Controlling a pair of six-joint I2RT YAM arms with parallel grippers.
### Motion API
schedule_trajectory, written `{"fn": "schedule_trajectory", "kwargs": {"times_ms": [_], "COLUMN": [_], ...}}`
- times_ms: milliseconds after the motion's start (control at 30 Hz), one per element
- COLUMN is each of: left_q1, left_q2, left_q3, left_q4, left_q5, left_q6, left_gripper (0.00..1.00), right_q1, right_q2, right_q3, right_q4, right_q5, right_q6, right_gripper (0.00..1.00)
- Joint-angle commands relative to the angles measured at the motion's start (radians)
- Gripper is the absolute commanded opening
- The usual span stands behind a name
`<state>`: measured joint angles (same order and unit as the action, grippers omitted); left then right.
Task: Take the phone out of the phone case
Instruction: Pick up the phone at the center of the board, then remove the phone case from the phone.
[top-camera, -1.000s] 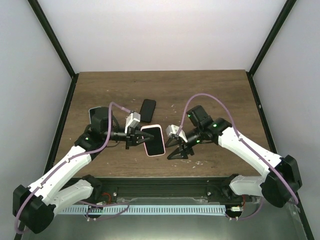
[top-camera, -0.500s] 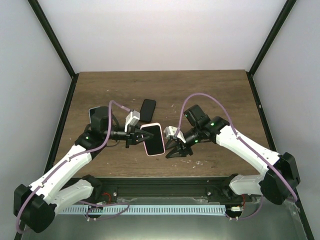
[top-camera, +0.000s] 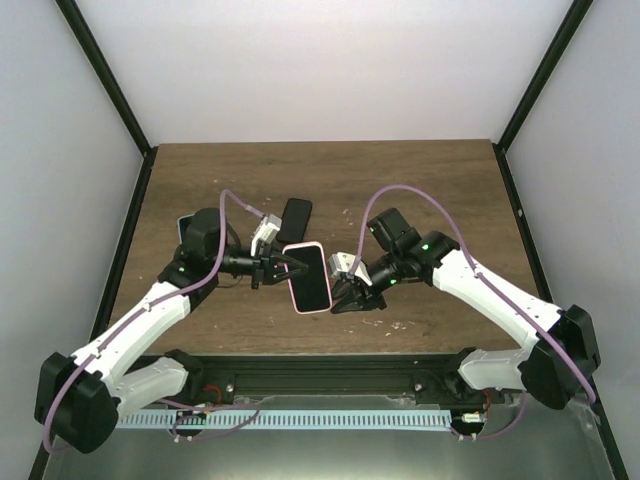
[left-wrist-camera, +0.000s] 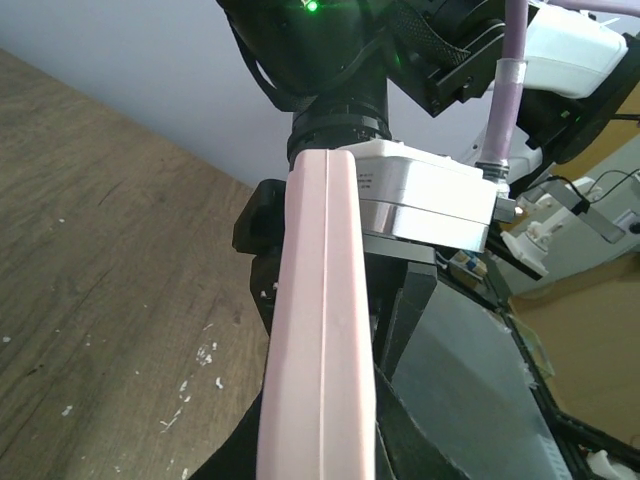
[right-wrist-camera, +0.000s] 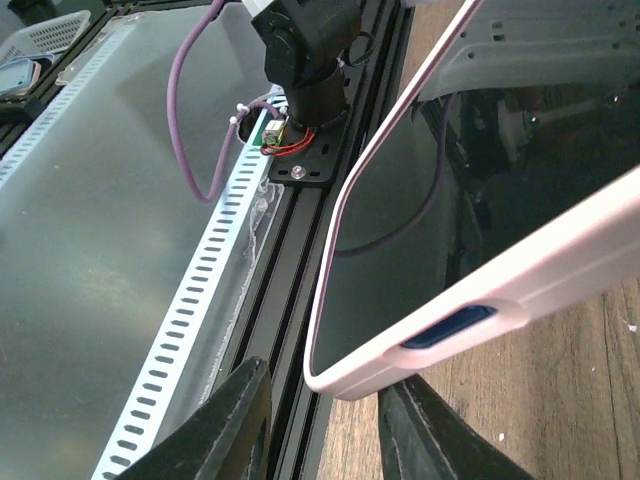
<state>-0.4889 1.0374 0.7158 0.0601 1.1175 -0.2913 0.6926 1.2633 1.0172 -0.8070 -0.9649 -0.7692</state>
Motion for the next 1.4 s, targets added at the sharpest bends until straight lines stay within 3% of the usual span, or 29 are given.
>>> {"fn": "schedule_trajectory", "kwargs": {"times_ms": [0,400,900,1367], "left_q1": [0.010,0.022,0.030,0.033], "left_q2": [0.022,0.082,0.145,0.140], "left_q3": [-0.003,0.001,0.013,-0.023], "left_q4": [0.101,0.147,0.194,0.375], "left_q5": [0.031,0.098,0.174,0.260], "left_q6": [-0.033,-0.104,-0.182,-0.283], "left_gripper": [0.00,0.00,0.00,0.00], "right_q1": [0.022,0.030,0.043,0.045], "right_q2": [0.001,0.023,0.033,0.021], "right_q3": [0.055,0.084,0.135,0.115], "right_q4": [-0.023,-0.031,-0.100,-0.088], "right_q5": [-0.070,-0.037,0.036,0.088], "right_q6": [-0.055,-0.104,-0.201,-0.218], "right_gripper": [0.31,0.22,0.21,0.19]}}
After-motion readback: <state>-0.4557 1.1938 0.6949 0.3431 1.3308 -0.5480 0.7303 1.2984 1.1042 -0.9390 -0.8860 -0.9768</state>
